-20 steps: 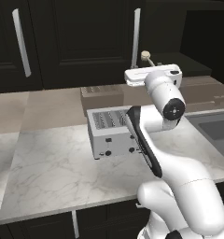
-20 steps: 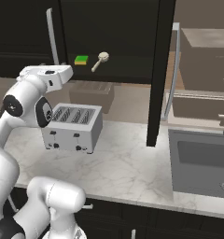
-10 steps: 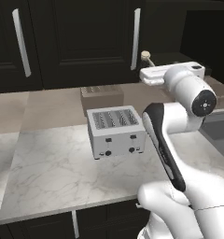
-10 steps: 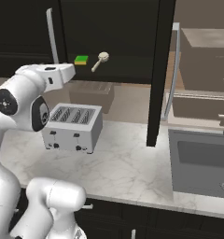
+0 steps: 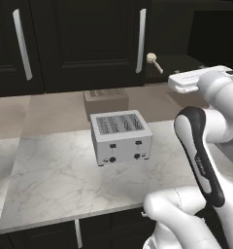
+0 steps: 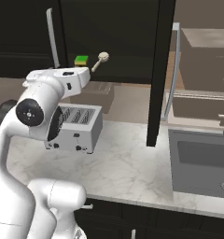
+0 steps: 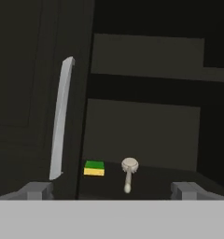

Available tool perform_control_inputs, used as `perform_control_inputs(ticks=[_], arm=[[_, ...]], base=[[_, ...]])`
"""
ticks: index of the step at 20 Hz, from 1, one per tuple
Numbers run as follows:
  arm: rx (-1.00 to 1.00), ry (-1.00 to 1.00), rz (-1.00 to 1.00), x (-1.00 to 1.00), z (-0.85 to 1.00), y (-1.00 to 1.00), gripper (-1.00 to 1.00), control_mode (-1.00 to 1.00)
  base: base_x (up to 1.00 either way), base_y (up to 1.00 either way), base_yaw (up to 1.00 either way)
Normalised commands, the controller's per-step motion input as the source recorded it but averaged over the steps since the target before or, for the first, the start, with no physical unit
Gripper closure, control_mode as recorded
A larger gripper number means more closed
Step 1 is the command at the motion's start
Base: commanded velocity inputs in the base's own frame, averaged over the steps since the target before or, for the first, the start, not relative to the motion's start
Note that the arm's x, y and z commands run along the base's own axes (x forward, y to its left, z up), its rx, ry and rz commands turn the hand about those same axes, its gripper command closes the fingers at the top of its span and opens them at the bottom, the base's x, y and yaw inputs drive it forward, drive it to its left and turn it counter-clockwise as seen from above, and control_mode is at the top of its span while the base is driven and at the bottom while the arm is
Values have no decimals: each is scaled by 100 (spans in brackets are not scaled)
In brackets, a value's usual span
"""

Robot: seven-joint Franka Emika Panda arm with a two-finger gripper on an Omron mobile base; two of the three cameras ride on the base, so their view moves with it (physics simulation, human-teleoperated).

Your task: Pick up the dish brush and sponge from the sink, and place them back in the cabinet, and close the cabinet doors.

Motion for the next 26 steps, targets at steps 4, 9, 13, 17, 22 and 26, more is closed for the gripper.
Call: perform_control_inputs(ticks=[4,9,13,17,22,26], arm=[[0,0,7,-28,0,-29,-100,-100],[0,0,3,-42,0,-15,-100,-100],[0,0,0,-49,0,-17,-100,-100],[0,0,0,-33,0,-17,-100,-100],[0,0,0,-19,2,-24,-100,-100],[0,0,-1,-21,0,-20,-100,-100]], base=[[0,0,0],[0,0,0],[0,0,0],[0,0,0],[0,0,0],[0,0,0]])
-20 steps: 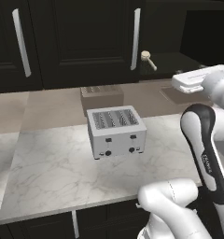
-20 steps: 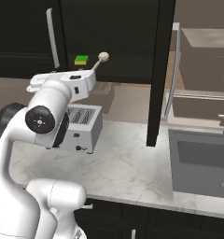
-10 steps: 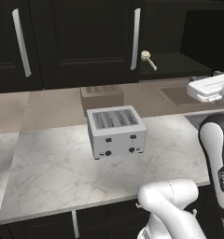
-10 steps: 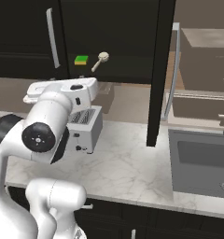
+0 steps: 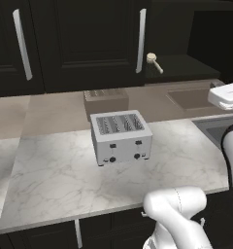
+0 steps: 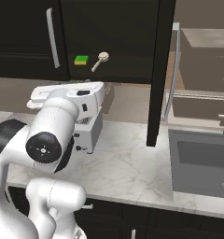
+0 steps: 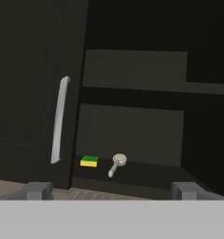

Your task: Pick up the dish brush and sponge from the sink, and place them back in the cabinet, and close the cabinet doors.

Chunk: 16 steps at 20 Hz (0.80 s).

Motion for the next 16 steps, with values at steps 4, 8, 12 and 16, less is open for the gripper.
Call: perform_control_inputs(ticks=[4,8,12,16], arm=[[0,0,-2,-35,0,-23,-100,-100],[0,0,-5,-34,0,-21,-100,-100],[0,0,-6,-21,0,-15,-100,-100],[0,0,-10,-24,0,-19,-100,-100]], base=[[0,0,0],[0,0,0],[0,0,0],[0,0,0]])
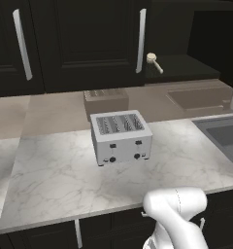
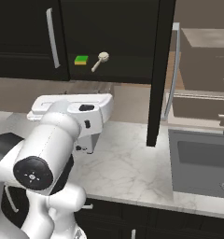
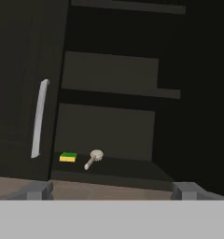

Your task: Pick up the dish brush and sponge from the sink, and place them back in the cabinet, and close the cabinet doors.

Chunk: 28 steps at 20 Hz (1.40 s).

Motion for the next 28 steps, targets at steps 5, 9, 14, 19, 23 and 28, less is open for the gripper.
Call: perform_control_inputs(ticks=[5,9,14,19,23,28], arm=[[0,0,-9,-24,0,-17,-100,-100],[0,0,-10,-20,0,-17,-100,-100],[0,0,-7,-21,0,-28,-100,-100],[0,0,0,-28,0,-41,-100,-100],[0,0,0,-25,0,-36,-100,-100],[0,0,0,-21,0,-19,-100,-100]], base=[[0,0,0],[0,0,0],[0,0,0],[0,0,0],[0,0,0],[0,0,0]])
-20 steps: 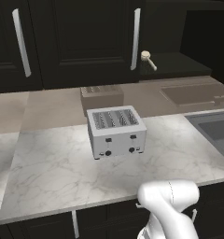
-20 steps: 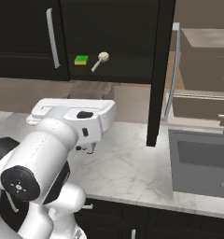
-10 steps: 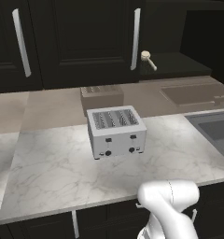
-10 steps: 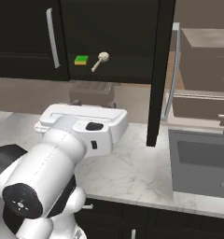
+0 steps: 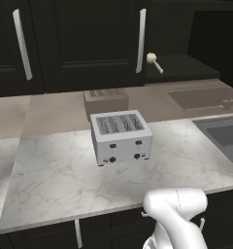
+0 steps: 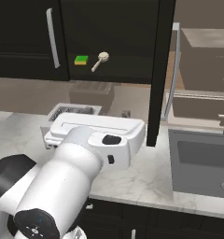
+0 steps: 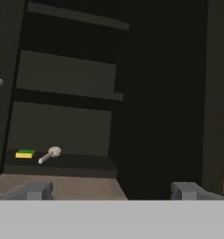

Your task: Pick up the dish brush and sponge from the sink, and place them back in the cabinet, and close the cabinet doors.

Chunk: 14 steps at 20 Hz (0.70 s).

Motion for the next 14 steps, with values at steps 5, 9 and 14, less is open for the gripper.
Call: perform_control_inputs(ticks=[5,9,14], arm=[[0,0,0,-13,0,-13,-100,-100],[0,1,0,-18,0,-14,-100,-100],[0,0,0,-19,0,-18,-100,-100]], base=[[0,0,0],[0,0,0],[0,0,0]])
